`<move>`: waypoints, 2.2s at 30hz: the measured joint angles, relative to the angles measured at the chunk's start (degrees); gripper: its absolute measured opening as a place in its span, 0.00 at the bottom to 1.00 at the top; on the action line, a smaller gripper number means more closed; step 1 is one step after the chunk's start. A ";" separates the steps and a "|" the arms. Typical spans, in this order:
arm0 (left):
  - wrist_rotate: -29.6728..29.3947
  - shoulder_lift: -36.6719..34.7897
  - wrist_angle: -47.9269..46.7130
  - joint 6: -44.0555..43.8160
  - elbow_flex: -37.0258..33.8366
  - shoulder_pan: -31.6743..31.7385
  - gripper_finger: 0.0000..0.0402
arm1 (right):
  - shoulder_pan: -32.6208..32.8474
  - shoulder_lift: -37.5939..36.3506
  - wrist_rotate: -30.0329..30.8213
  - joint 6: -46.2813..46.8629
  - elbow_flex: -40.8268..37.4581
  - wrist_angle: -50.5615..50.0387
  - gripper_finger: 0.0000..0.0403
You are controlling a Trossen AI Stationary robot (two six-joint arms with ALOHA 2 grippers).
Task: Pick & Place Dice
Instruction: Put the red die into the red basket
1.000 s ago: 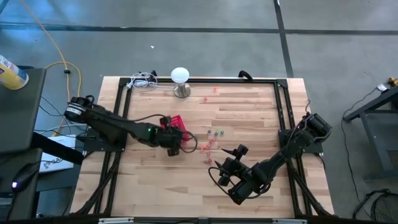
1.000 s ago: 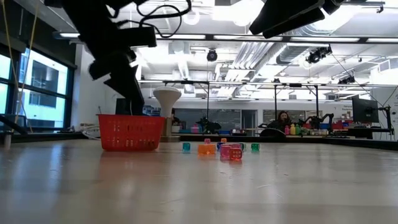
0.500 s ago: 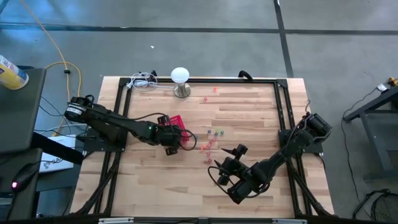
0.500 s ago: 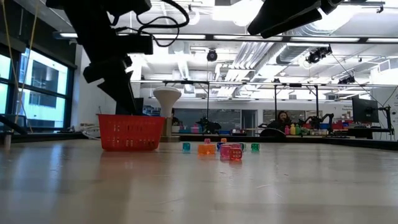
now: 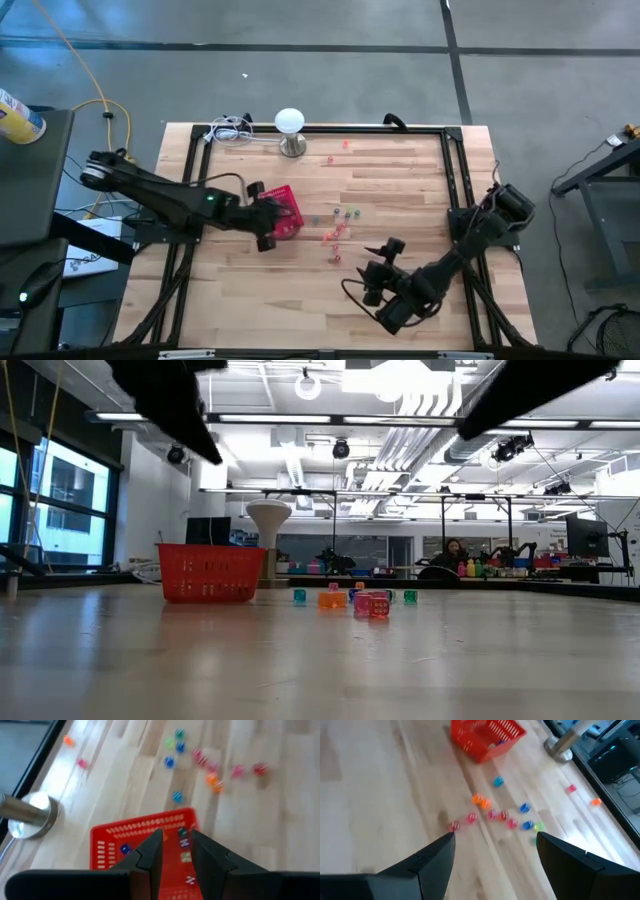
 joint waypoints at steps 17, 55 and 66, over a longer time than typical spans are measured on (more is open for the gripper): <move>-1.23 -9.56 12.76 -3.20 -13.52 -8.00 0.23 | 6.86 -0.35 -6.23 19.25 -15.97 12.27 0.67; 2.62 -5.40 44.25 -6.20 -27.21 -8.37 0.23 | -13.72 13.00 -16.31 -21.28 -35.15 89.90 0.67; 2.62 -0.87 47.89 -6.18 -27.20 -8.37 0.23 | -16.21 13.02 -23.02 -22.53 -35.10 90.52 0.66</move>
